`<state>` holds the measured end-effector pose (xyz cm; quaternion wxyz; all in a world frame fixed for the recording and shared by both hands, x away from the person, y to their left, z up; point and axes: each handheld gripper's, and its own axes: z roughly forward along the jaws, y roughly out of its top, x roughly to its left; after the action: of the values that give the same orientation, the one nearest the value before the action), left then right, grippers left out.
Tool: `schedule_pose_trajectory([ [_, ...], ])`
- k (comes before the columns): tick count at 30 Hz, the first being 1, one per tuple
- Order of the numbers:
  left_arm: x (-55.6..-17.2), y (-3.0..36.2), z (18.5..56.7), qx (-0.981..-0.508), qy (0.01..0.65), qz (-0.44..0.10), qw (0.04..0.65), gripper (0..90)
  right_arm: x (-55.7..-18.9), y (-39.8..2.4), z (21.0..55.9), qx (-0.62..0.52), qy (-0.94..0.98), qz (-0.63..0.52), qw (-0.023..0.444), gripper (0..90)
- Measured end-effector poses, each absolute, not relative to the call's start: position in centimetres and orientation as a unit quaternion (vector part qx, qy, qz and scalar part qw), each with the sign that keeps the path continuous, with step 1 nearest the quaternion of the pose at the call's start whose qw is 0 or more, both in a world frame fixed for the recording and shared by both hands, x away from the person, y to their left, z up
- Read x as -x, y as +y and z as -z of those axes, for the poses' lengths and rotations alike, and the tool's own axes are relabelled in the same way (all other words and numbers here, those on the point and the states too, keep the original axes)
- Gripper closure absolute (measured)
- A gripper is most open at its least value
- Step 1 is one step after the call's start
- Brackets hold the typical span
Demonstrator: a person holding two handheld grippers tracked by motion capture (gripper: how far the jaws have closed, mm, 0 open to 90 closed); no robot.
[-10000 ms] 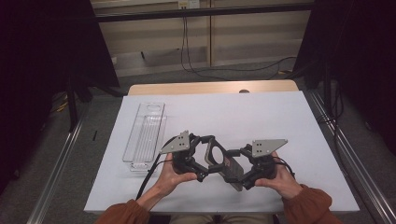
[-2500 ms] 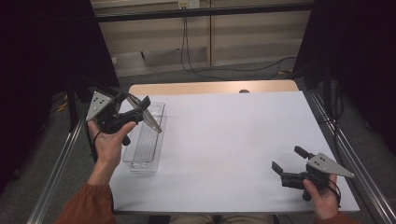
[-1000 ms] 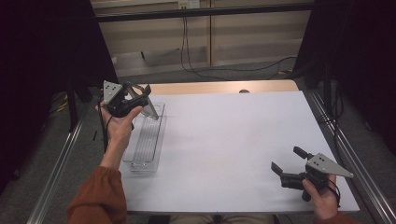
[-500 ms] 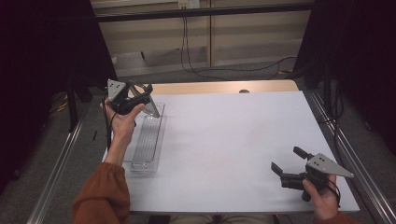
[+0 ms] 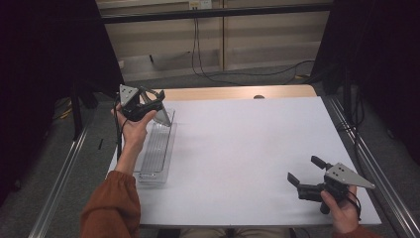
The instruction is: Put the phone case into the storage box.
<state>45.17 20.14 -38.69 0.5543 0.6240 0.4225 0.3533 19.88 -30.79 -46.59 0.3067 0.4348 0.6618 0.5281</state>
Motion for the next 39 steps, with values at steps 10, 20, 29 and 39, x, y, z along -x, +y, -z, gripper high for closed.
schedule_pose_trajectory([
  [10,-46.3,20.4,39.9,-0.625,0.439,-0.35,0.543,13.3,-19.8,-30.8,46.6,-0.433,0.663,-0.529,0.306,0.0],
  [20,-47.0,20.1,41.0,-0.627,0.443,-0.349,0.538,13.2,-19.8,-30.8,46.6,-0.433,0.663,-0.529,0.305,0.0],
  [29,-47.7,19.9,41.8,-0.628,0.451,-0.349,0.529,13.1,-19.7,-30.9,46.6,-0.434,0.664,-0.53,0.301,0.0],
  [39,-48.3,19.8,42.0,-0.618,0.461,-0.356,0.529,12.4,-19.7,-30.8,46.6,-0.434,0.663,-0.531,0.299,0.0],
])
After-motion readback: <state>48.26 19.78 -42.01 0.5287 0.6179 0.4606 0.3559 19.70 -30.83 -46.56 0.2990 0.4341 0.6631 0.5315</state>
